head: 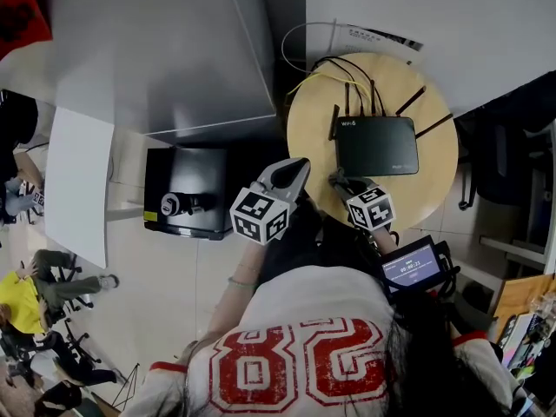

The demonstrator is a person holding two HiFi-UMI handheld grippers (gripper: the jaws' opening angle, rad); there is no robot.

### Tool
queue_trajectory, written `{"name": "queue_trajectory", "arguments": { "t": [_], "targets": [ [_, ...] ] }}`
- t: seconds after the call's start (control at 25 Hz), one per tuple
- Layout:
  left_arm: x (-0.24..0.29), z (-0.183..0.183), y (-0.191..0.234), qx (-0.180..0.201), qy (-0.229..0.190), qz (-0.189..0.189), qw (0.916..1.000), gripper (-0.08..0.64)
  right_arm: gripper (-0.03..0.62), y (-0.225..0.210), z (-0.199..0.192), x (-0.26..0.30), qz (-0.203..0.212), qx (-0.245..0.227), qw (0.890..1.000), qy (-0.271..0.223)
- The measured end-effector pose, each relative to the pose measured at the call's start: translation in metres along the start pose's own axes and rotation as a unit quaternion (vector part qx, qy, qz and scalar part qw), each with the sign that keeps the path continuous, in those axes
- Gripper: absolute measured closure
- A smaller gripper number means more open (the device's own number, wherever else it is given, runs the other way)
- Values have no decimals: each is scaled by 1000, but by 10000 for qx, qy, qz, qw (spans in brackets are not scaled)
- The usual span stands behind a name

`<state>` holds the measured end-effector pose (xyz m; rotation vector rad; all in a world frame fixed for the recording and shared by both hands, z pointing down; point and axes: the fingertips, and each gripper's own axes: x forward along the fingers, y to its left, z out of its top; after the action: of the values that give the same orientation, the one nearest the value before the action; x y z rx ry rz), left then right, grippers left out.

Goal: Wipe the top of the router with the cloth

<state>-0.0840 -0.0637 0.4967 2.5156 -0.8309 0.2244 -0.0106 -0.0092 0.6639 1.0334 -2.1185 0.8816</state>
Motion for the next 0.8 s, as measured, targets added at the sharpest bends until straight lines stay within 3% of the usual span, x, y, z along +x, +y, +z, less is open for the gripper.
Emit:
{"name": "queue_trajectory", "arguments": {
  "t": [0.32, 0.8],
  "targets": [
    [-3, -3, -5, 52, 28, -80, 10000, 558, 534, -3, -6, -10, -163, 219, 9995, -163],
    [7, -23, -40, 101, 223, -614, 9978, 558, 534, -16, -24, -59, -738, 841, 9910, -730]
  ]
}}
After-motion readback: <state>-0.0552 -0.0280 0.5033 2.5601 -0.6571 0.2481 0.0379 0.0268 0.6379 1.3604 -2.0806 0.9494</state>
